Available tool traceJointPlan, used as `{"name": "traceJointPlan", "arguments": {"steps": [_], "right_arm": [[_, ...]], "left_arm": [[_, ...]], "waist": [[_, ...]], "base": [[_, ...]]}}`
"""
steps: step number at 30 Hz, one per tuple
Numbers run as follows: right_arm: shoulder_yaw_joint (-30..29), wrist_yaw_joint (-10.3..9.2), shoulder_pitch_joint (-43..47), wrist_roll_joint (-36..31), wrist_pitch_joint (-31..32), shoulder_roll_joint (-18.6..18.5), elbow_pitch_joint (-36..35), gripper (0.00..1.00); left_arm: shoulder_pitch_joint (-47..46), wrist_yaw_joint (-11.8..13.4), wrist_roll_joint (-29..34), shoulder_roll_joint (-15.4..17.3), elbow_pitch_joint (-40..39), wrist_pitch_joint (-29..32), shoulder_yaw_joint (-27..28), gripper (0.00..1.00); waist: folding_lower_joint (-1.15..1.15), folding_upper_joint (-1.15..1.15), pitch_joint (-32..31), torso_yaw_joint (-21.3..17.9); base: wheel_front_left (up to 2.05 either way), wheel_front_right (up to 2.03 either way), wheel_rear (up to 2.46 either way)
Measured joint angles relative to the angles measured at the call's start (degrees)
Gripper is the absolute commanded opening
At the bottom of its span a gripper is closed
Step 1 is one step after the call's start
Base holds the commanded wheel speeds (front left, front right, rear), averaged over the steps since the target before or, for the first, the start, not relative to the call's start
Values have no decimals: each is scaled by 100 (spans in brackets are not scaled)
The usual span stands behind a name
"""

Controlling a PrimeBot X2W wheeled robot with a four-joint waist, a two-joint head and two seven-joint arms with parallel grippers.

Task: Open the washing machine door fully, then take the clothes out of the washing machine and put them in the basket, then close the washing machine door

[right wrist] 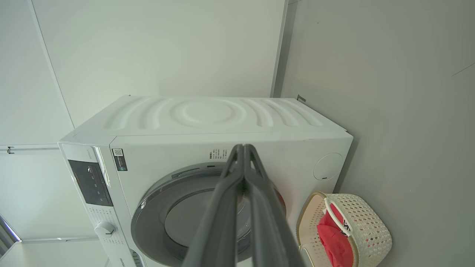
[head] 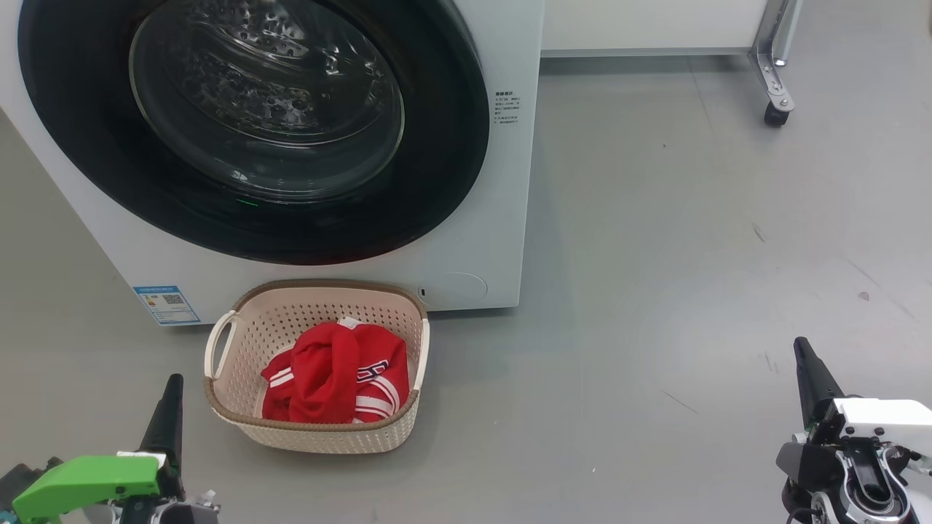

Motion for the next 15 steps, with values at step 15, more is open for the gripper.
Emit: {"name": "traceJointPlan", "arguments": {"steps": [15], "right_arm": [[-7, 0, 0, 0, 0, 3, -1, 0]], "left_arm": [[0, 0, 1, -1, -3, 1, 5, 0]], "waist": [[0, 0, 0, 0]], "base": [[0, 0, 0]]}}
